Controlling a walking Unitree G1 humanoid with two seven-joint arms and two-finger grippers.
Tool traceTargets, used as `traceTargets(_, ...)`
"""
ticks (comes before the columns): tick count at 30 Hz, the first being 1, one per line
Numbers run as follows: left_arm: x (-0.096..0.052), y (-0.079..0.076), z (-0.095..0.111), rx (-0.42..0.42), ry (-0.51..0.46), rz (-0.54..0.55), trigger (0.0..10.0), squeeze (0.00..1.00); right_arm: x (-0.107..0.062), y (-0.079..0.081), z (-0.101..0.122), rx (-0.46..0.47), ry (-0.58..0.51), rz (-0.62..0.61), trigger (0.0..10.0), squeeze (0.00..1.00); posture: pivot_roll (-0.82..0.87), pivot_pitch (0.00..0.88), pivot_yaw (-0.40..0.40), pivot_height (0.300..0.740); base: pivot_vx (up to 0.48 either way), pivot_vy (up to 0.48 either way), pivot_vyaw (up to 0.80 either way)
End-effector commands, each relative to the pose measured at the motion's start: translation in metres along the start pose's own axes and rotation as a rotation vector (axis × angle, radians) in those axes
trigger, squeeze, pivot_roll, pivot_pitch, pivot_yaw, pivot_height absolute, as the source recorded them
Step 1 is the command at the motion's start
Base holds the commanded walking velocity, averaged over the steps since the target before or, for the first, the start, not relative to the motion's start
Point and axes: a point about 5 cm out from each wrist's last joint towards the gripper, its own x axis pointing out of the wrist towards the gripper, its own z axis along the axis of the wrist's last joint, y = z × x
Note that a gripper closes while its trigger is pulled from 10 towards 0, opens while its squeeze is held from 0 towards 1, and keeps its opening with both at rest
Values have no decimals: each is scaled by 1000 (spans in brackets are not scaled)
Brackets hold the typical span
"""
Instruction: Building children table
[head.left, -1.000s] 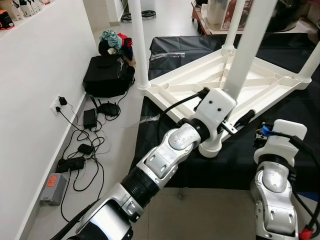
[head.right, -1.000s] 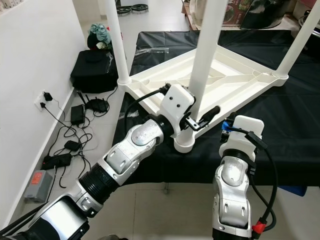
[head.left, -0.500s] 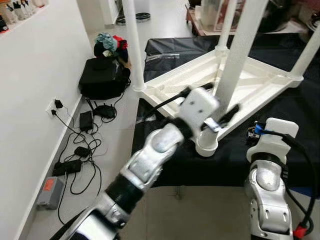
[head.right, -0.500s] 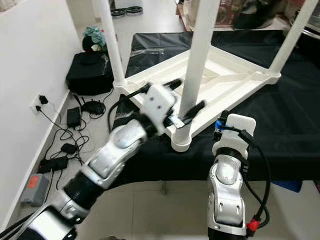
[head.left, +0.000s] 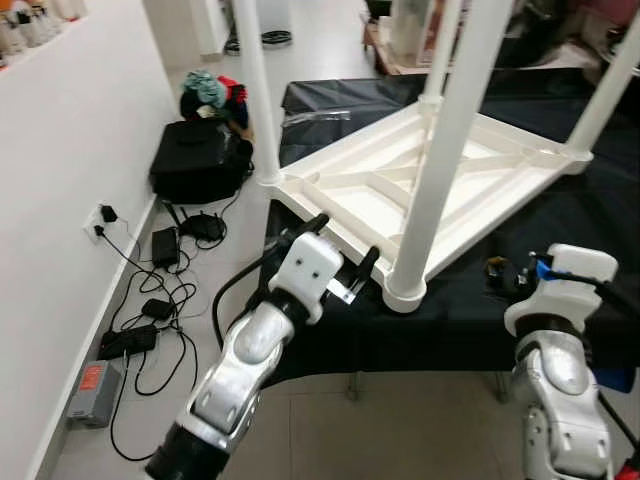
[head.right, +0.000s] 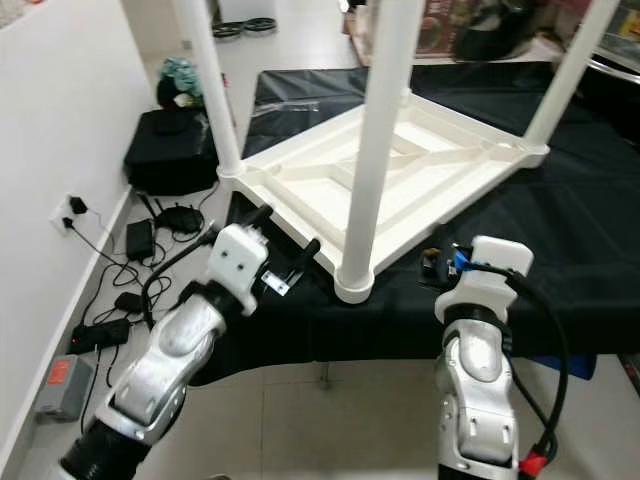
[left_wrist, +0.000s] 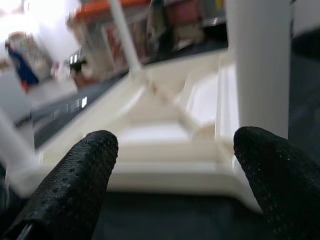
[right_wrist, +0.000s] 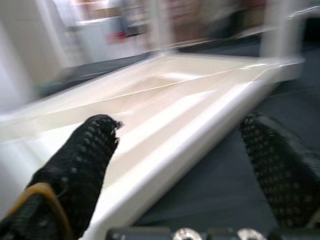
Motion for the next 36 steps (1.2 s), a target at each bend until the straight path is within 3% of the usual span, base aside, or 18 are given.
traceTargets(1,-6,6,-6,-19,38,31,10000,0,-3,3,-1,63,26,108,10000,1000,42,51,22,740,0,0,0)
traceTargets(5,-18,8,-18,-61,100,50,10000,0,-6,-6,11,103,23,251,10000,1000,40,45,21,740,0,0,0)
traceTargets(10,-32,4,-24,-68,156,14,10000,0,-3,1,21,90,40,395,10000,1000,44,40,22,740,0,0,0)
traceTargets(11,-34,4,-25,-83,167,7,10000,0,-5,4,24,95,44,457,10000,102,50,37,16,740,0,0,0)
traceTargets(12,-36,4,-28,-104,187,7,10000,0,-9,9,29,91,60,572,10000,0,50,37,16,740,0,0,0)
traceTargets(20,-38,3,-30,-117,207,12,10000,0,-6,21,43,69,38,697,10000,0,47,23,17,740,0,0,0)
traceTargets(27,-38,1,-30,-118,216,6,10000,0,20,43,64,42,-87,586,10000,0,56,23,5,740,0,0,0)
traceTargets(36,-36,0,-27,-113,209,5,10000,0,29,59,61,51,-70,575,10000,0,57,29,0,740,0,0,0)
